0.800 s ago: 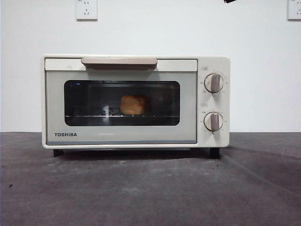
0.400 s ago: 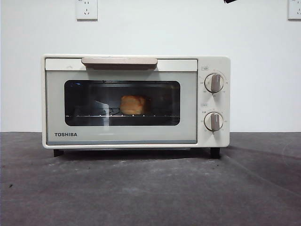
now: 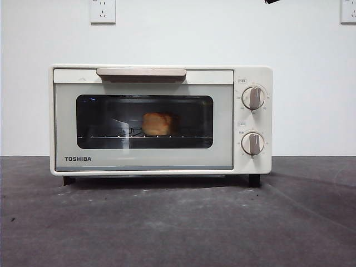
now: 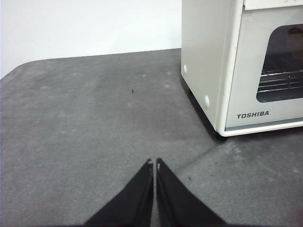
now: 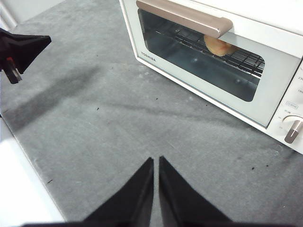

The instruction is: The left arm flap open the oven, the right arm pick bread and place it into oven, the left arm flap close the oven

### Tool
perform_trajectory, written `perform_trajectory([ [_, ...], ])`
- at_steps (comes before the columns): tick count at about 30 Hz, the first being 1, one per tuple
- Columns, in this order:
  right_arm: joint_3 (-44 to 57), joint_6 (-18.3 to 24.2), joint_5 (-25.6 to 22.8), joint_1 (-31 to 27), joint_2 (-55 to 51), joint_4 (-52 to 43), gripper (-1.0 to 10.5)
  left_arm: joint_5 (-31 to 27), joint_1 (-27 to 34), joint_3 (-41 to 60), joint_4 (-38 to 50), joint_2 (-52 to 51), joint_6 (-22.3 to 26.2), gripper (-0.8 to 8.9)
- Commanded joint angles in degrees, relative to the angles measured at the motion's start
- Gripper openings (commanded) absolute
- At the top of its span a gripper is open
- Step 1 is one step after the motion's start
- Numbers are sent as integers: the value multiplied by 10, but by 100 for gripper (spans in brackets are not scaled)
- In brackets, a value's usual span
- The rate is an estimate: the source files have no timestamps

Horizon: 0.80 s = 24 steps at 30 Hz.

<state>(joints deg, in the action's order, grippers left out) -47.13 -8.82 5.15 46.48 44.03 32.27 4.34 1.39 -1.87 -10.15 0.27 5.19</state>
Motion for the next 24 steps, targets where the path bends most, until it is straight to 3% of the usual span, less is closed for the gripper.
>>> perform_trajectory([
  [1, -5, -1, -1, 5, 4, -6, 14, -1, 1, 12, -2, -1, -1, 16],
  [4, -5, -1, -1, 5, 3, -5, 14, -1, 1, 12, -2, -1, -1, 16],
  [9, -5, 38, -11, -35, -31, -7, 14, -1, 1, 12, -2, -1, -1, 16],
  [15, 25, 53, -7, -161, -101, -57, 14, -1, 1, 12, -2, -1, -1, 16],
  [24, 179, 52, -7, -359, -250, -202, 14, -1, 1, 12, -2, -1, -1, 16],
])
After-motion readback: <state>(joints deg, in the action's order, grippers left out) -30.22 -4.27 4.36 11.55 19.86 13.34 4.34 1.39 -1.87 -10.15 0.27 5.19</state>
